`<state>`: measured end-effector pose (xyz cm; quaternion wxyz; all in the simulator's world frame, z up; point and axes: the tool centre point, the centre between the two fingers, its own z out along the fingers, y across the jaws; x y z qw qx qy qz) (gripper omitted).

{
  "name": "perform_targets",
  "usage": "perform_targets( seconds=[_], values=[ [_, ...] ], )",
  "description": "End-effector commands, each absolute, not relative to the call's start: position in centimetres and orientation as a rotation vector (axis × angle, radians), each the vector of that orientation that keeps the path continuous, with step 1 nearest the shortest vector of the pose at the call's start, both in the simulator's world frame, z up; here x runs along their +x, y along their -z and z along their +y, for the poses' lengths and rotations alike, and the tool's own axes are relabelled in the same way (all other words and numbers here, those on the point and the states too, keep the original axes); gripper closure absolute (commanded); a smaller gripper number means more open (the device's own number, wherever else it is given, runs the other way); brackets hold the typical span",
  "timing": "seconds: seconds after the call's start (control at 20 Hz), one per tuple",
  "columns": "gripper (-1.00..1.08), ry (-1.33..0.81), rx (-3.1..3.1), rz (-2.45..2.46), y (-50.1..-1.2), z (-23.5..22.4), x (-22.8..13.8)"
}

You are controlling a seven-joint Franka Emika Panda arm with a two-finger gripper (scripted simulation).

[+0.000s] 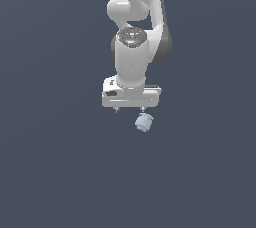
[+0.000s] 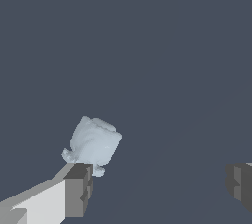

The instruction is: Pick up the object and move it to a goal position.

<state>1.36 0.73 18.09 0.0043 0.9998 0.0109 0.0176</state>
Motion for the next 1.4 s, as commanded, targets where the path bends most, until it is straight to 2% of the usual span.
perform_targets(
  seconds=[0.0, 0.65, 1.35],
  values=[
    [-0.92, -0.055, 3.132, 0.034, -18.1, 0.7, 1.4],
    [-0.92, 0.044, 3.125, -0.044, -15.9, -0.8, -0.3],
    [-0.92, 0.030, 3.124, -0.199, -14.2, 1.4, -0.4]
  ],
)
